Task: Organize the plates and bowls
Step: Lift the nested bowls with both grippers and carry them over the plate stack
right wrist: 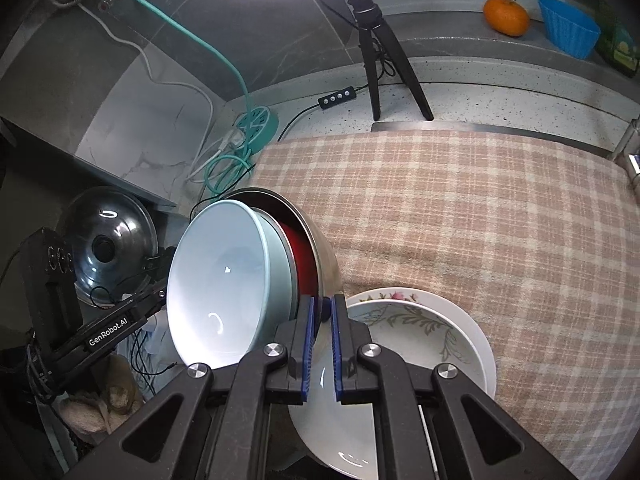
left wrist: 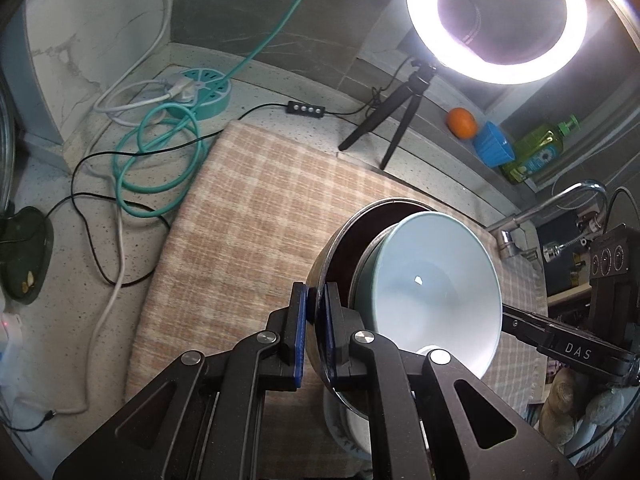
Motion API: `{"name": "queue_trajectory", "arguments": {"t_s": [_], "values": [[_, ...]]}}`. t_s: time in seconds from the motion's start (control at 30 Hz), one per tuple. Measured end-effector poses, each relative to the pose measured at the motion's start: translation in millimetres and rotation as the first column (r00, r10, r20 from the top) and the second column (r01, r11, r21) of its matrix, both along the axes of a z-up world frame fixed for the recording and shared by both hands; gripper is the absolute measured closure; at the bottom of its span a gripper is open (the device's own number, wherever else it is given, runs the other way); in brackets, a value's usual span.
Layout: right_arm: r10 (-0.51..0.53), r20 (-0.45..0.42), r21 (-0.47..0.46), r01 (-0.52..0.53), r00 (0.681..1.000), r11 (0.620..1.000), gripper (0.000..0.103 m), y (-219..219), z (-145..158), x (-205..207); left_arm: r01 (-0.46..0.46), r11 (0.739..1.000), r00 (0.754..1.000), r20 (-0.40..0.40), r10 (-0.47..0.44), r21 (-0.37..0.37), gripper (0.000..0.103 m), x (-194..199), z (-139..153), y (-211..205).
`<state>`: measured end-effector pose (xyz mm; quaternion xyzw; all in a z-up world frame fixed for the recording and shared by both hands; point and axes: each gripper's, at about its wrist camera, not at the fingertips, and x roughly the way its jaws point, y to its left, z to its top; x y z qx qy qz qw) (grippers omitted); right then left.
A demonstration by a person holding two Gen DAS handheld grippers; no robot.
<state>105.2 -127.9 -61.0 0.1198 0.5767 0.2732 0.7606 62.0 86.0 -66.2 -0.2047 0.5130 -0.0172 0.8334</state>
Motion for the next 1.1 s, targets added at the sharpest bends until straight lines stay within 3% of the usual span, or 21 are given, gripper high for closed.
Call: {"name": "queue_trajectory", "arguments": {"t_s": [0.47,1.1], "values": [[-0.057,-0.007,-0.013,0.057,0.998,0.998,0.095,-54,0,-24,0.087,0.996,0.996,-0.014,-0.087,-0.018,0.096,-12,-1,-49],[-0.119,-0.07,-0.036,0.116,0.99,0.993,0.095,-95,-34,-50,0.174,0.985,0.981,-0.081,-0.174,-0.004,0.096,-23,-25,-89]]}}
